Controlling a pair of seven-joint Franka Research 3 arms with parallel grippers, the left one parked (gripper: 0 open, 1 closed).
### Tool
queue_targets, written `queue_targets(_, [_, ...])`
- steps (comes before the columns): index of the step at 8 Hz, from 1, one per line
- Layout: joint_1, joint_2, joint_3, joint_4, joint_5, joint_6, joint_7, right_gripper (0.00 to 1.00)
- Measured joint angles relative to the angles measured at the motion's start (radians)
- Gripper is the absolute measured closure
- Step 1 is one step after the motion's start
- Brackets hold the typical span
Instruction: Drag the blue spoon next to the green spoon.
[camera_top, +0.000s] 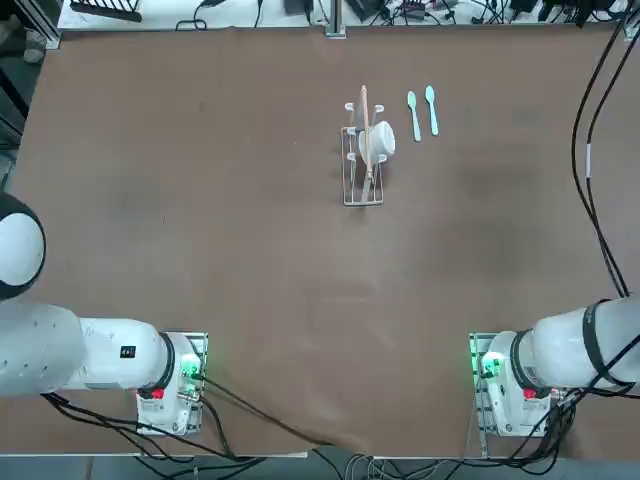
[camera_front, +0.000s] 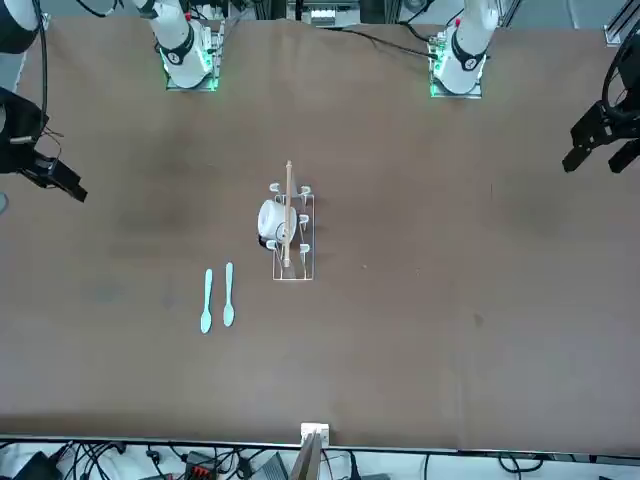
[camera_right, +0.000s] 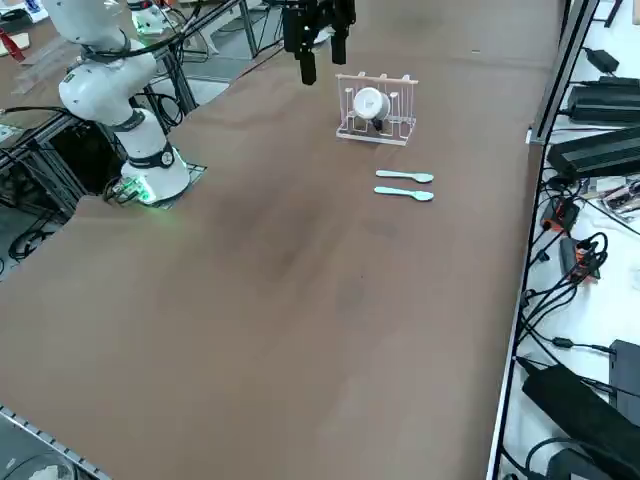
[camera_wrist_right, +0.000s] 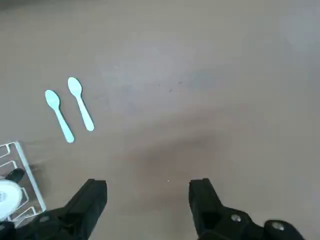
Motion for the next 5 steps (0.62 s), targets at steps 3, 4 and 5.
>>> queue_targets(3, [-0.009,-0.003,-0.005,0.029,0.012,-0.048,-0.010,0.00])
queue_targets(4, [-0.009,-0.003,-0.006,0.029,0.013,-0.049,-0.010,0.00])
queue_targets(5, [-0.009,-0.003,-0.006,0.029,0.013,-0.049,-0.011,0.00])
